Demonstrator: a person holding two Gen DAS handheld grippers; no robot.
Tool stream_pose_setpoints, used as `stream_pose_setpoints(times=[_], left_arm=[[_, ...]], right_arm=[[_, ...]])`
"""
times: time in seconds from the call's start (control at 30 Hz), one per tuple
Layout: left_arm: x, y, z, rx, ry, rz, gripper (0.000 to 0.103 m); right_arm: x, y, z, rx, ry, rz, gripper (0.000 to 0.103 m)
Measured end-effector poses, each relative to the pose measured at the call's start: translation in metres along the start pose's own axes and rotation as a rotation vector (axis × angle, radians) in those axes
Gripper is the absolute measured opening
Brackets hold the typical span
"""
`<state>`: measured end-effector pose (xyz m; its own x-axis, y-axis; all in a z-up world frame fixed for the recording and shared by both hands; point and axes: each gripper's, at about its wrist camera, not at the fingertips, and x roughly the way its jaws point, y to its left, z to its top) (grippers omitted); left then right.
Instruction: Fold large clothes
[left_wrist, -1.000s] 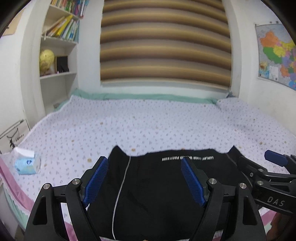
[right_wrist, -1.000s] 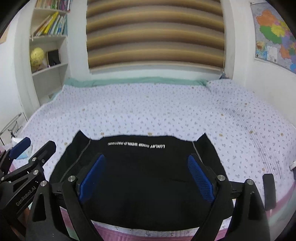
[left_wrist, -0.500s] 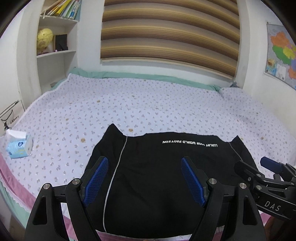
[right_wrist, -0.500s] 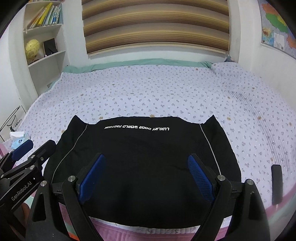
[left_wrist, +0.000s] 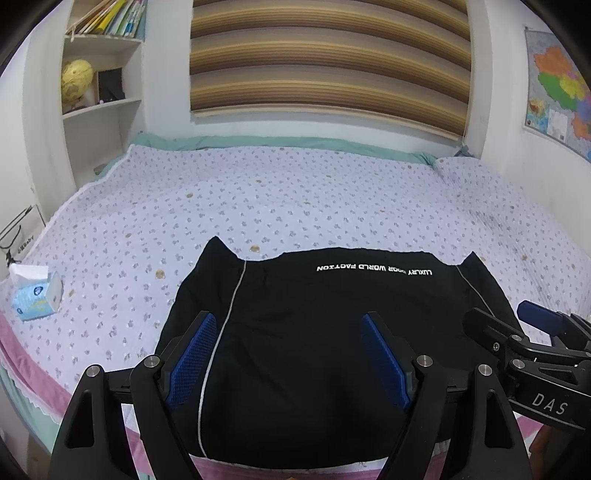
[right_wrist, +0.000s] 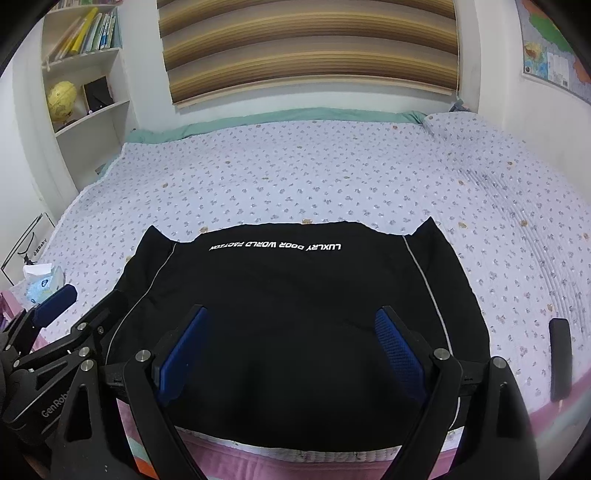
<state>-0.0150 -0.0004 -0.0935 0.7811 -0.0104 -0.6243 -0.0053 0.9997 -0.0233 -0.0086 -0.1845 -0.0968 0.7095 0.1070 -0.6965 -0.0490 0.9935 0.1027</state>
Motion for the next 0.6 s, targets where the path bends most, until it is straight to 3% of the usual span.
stream_pose_setpoints(times=[0.6], left_arm=[[0.0090, -0.0035, -0.0038, 0.021, 0.047, -0.007, 0.082]], right_arm=[[0.0013, 0.0042, -0.0024, -0.009, 0.016, -0.001, 0.092]])
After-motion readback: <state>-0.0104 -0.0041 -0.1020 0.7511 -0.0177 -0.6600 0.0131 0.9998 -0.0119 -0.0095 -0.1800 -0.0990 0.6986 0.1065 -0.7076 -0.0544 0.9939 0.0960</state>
